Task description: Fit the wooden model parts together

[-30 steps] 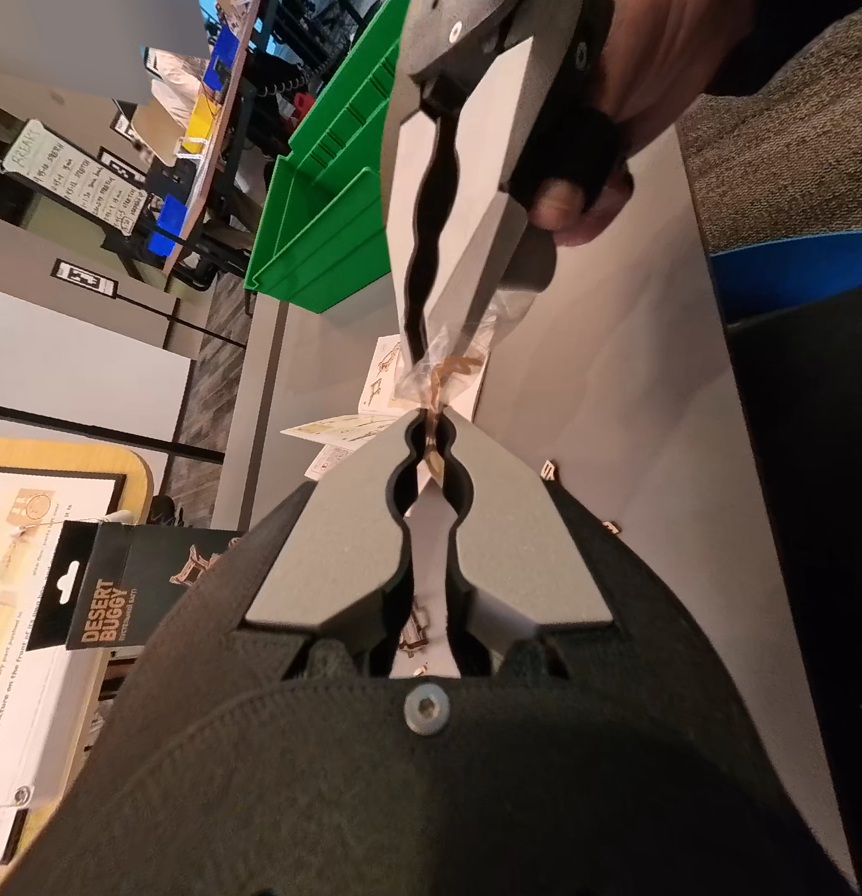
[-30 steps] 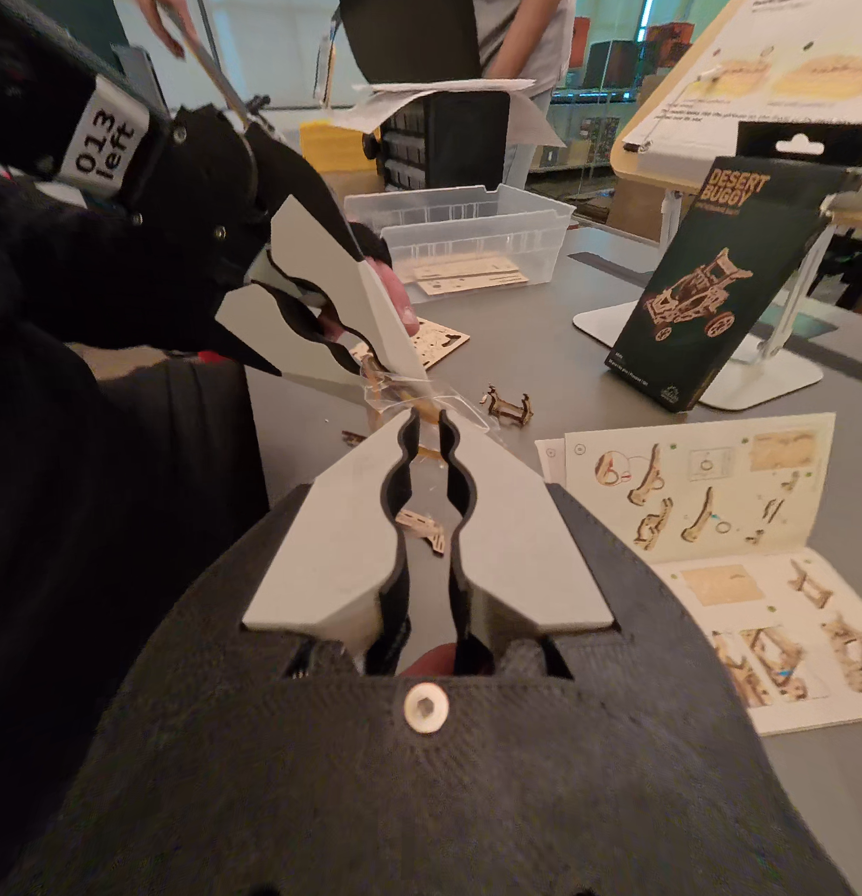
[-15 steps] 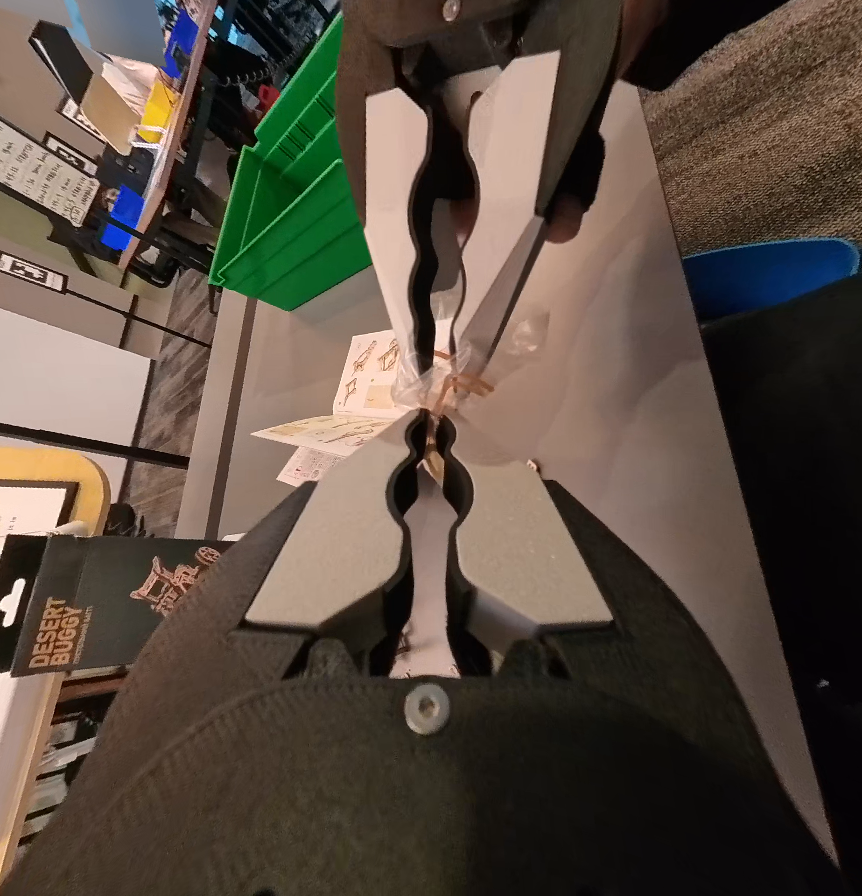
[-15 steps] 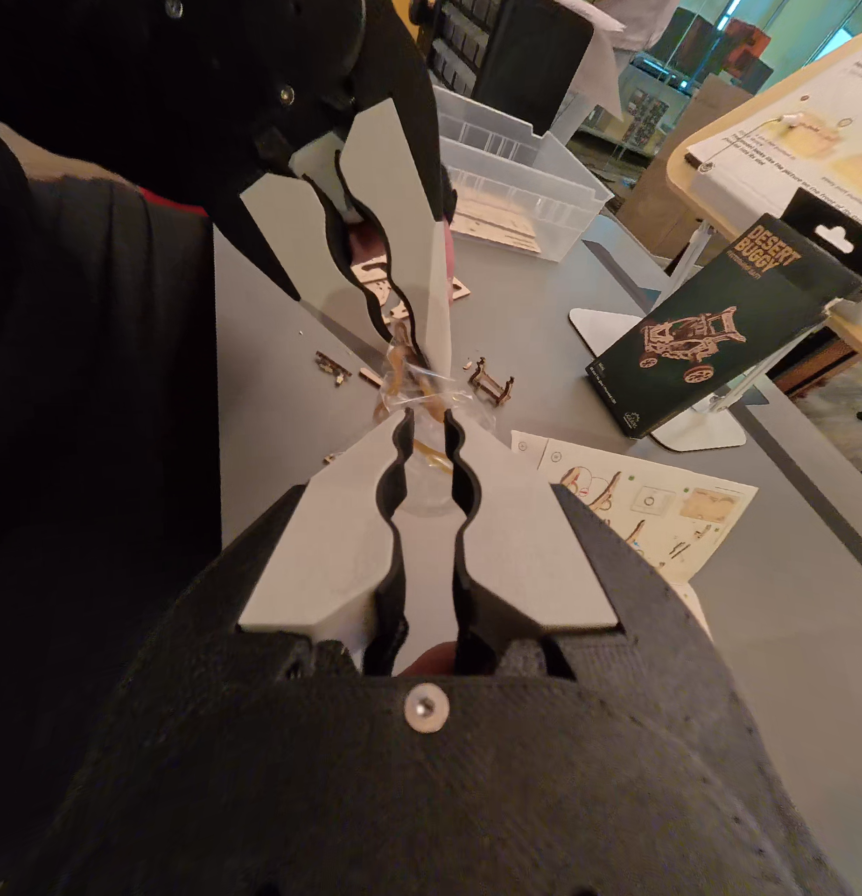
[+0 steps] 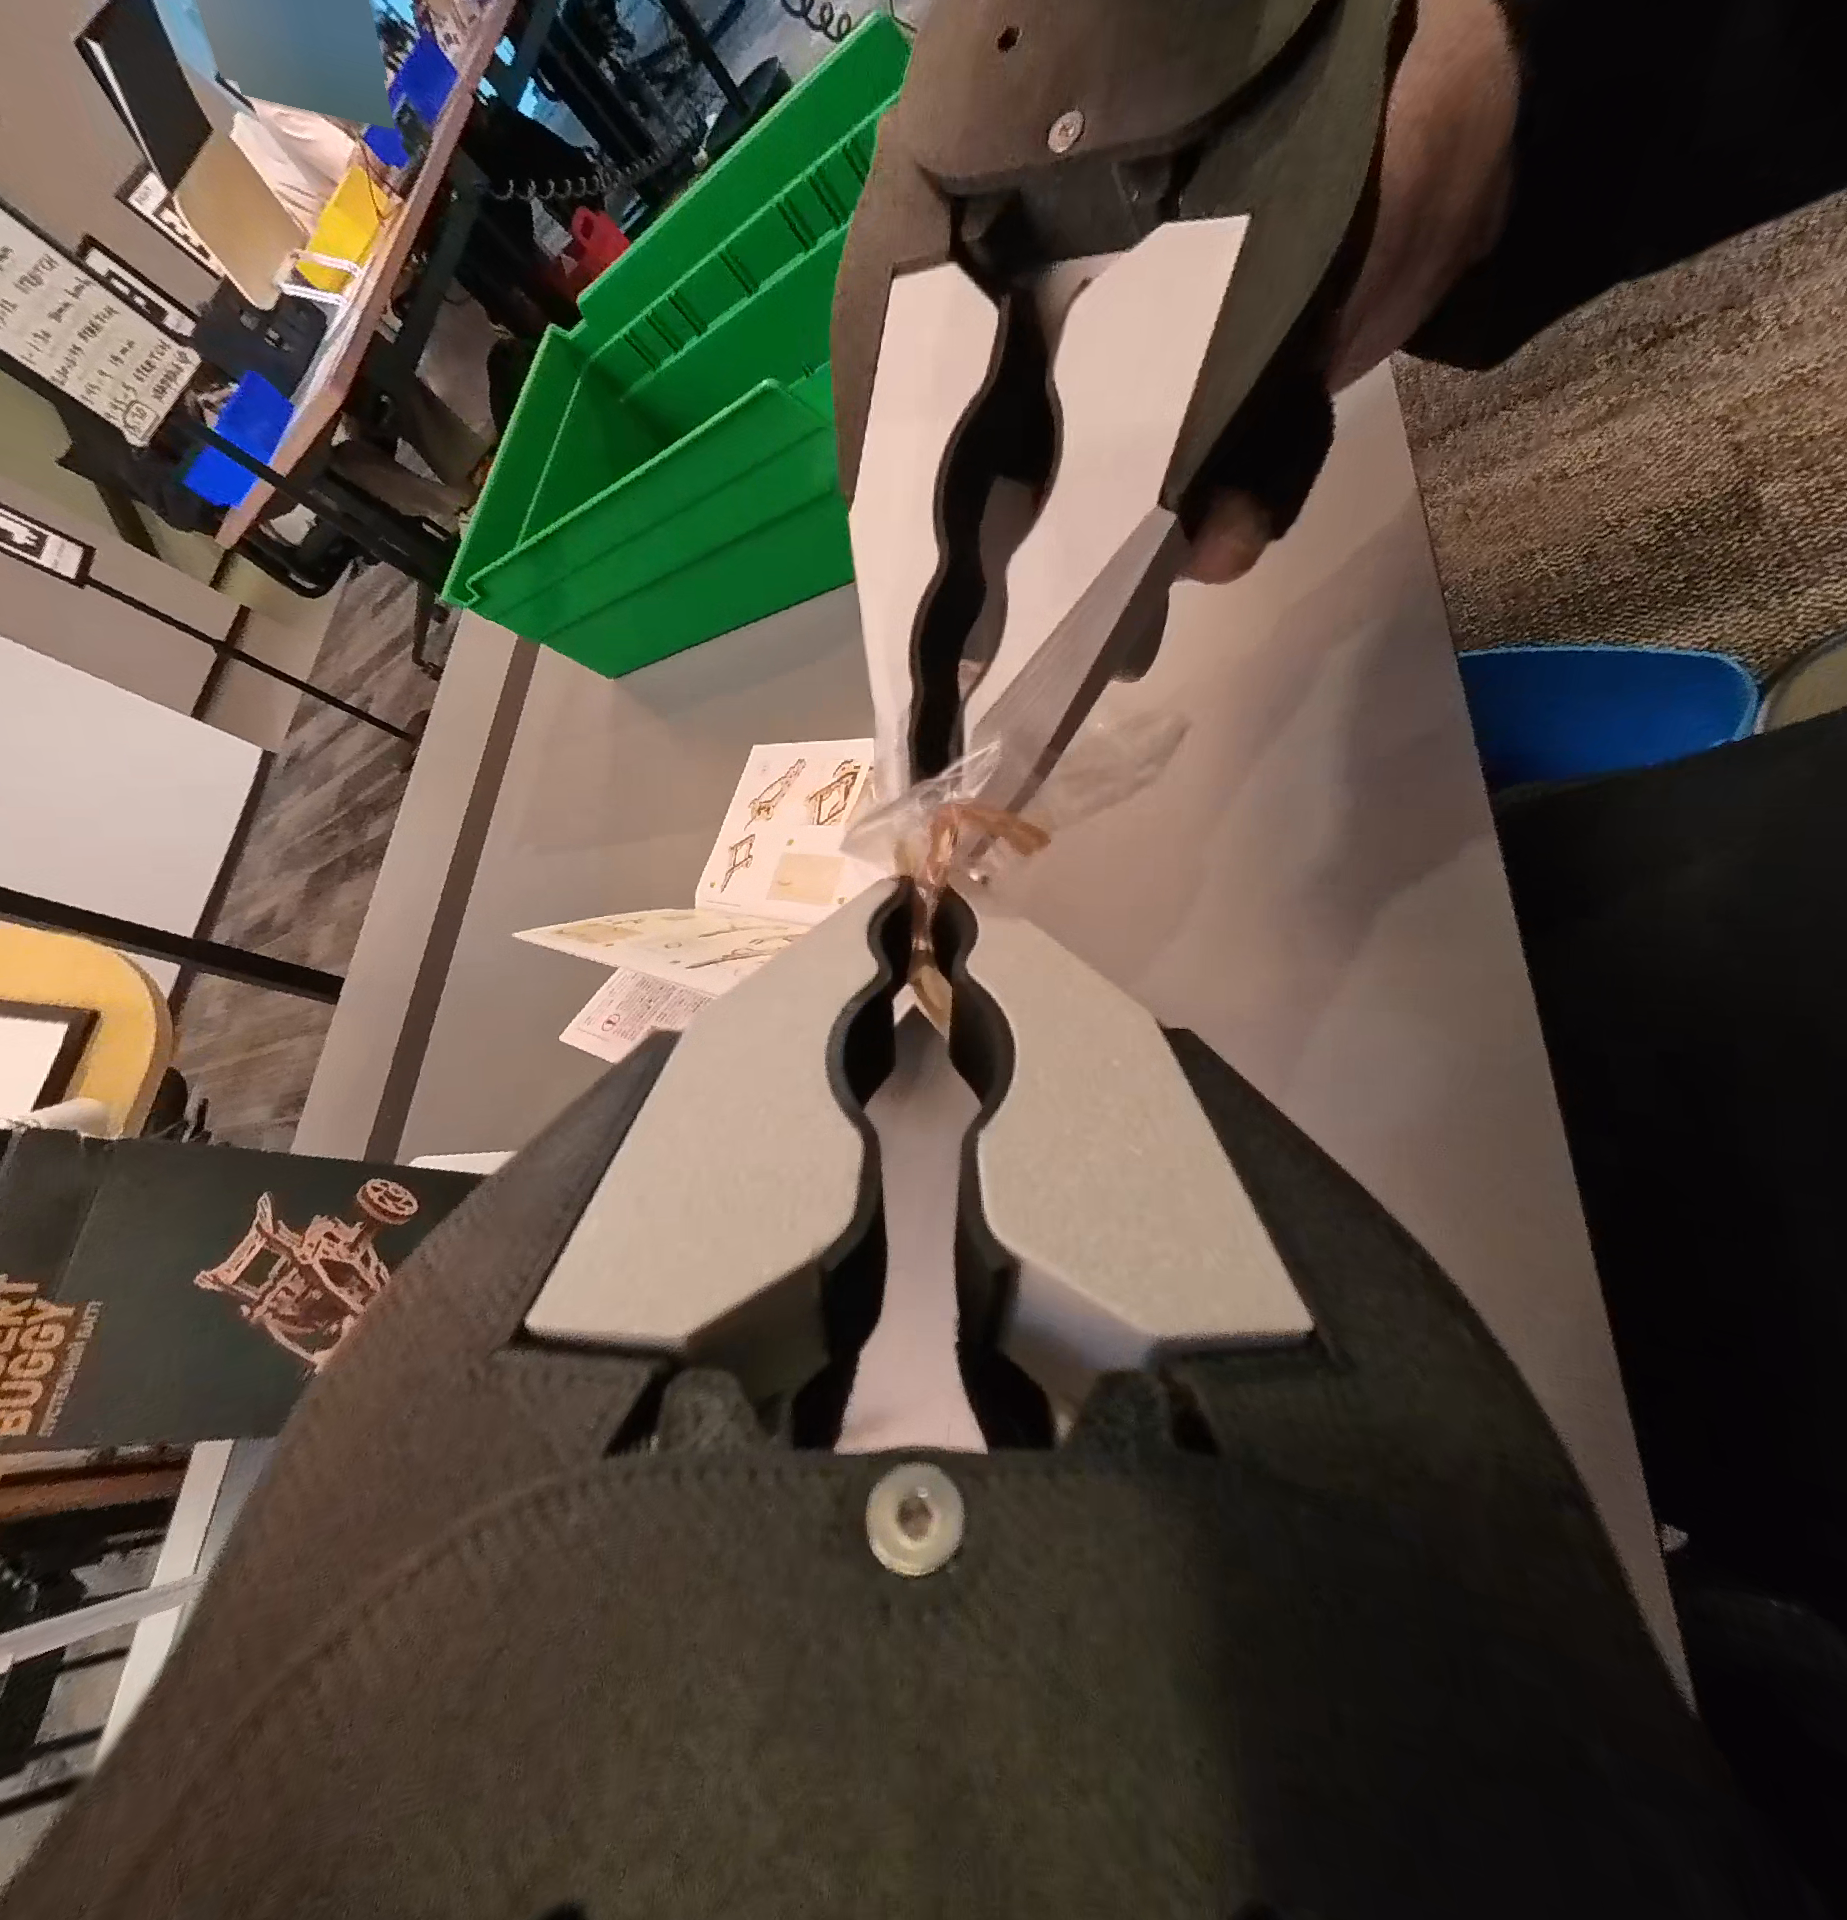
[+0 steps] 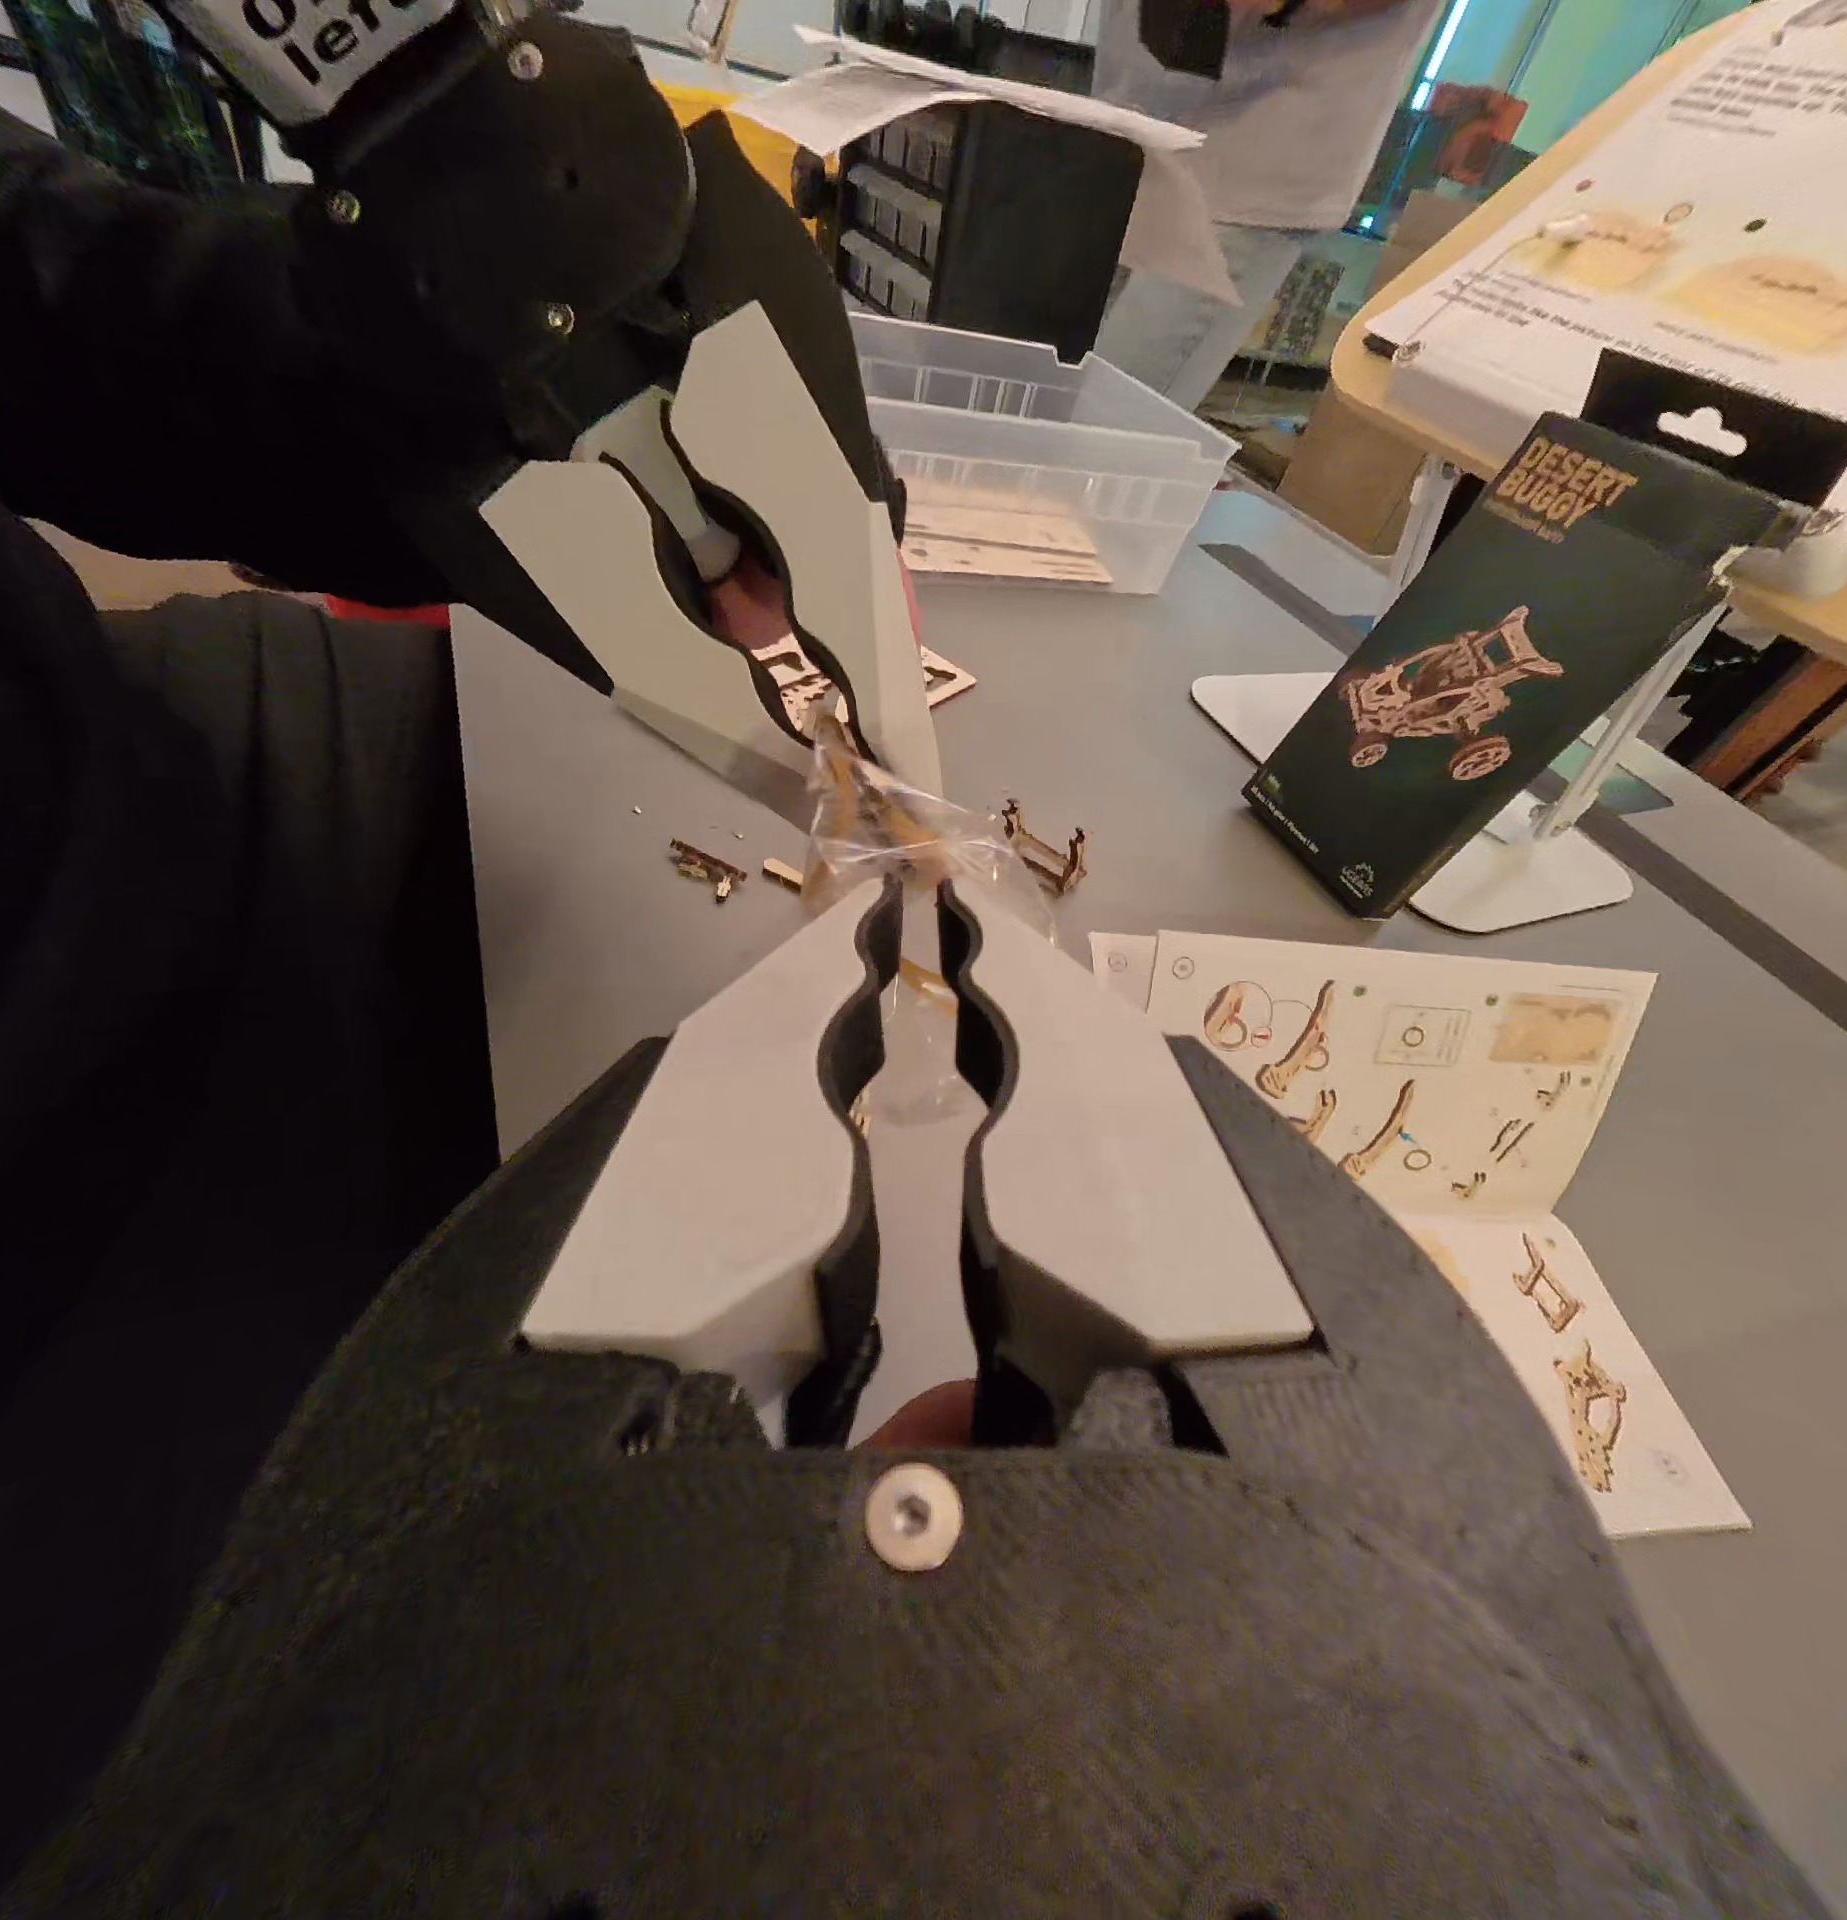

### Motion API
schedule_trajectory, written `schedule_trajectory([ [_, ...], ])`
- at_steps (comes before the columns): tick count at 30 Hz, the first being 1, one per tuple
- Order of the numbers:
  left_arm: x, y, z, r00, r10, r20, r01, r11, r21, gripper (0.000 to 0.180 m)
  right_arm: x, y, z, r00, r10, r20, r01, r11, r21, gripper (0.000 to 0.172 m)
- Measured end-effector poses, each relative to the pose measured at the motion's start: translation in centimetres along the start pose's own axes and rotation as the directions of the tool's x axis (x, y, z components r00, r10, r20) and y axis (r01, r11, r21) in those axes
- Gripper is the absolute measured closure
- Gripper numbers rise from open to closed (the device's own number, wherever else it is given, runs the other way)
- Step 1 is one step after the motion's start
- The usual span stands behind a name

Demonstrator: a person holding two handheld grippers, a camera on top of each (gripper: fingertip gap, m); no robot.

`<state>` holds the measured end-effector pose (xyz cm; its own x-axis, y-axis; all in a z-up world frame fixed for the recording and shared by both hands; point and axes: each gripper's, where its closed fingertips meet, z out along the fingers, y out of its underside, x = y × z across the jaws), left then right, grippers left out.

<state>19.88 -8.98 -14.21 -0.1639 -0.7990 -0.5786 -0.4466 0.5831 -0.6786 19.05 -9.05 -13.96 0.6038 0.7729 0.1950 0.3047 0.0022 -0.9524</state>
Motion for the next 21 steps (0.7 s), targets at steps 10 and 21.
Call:
schedule_trajectory([
  [10, 0.51, 0.21, 0.37, 0.999, 0.003, -0.045, -0.004, 1.000, -0.010, 0.180, -0.10, 0.48, -0.03, 0.996, -0.091, -0.001, 0.091, 0.996, -0.018, 0.167],
  [21, 0.11, 0.29, 0.48, 0.999, -0.013, -0.039, 0.013, 1.000, -0.002, 0.180, 0.26, 0.31, -0.43, 0.997, -0.074, -0.004, 0.074, 0.997, 0.013, 0.172],
])
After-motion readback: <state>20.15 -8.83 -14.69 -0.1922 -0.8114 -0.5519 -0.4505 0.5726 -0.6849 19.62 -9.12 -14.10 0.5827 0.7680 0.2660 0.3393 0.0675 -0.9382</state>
